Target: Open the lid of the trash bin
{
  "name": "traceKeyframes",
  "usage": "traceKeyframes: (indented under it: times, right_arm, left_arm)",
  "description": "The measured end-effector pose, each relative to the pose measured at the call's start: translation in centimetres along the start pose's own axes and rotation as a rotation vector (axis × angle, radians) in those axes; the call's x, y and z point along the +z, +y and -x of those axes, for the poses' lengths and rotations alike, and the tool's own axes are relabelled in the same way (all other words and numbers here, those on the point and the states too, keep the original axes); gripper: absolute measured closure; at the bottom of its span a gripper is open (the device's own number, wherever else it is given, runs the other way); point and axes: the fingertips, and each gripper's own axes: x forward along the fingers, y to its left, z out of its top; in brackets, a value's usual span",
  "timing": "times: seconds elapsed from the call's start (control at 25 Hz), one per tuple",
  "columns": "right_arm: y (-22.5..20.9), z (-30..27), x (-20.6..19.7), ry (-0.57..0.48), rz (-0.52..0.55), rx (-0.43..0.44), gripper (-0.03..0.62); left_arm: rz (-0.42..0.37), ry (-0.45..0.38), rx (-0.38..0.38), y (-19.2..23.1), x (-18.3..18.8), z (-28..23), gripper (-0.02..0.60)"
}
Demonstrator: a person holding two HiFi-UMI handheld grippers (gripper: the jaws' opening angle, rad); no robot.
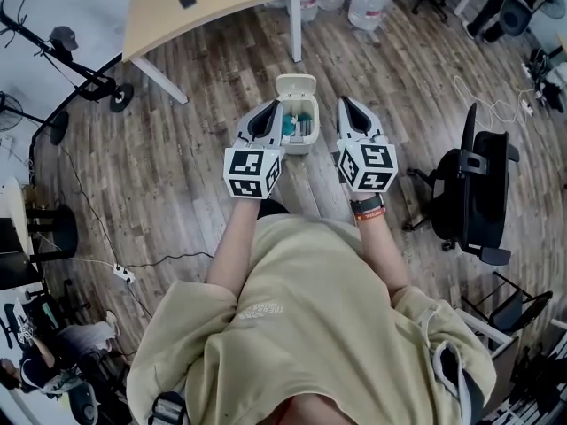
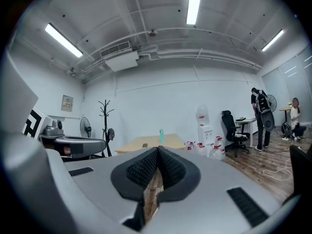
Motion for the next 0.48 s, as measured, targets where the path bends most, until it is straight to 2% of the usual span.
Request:
traceKeyframes:
  times: [0.36, 0.48]
  right_arm:
    - [0.9, -3.5, -1.5, 0.034, -0.04, -0.032, 0.582]
    - [3.5, -6.3, -3.4, 0.077, -0.086, -0.014, 0.582]
  left_arm:
    - [0.003, 0.012, -0.085, 2.8, -1.1, -1.9, 0.557]
    - [-0.002, 0.077, -0.088, 6.7, -3.1, -1.7, 0.557]
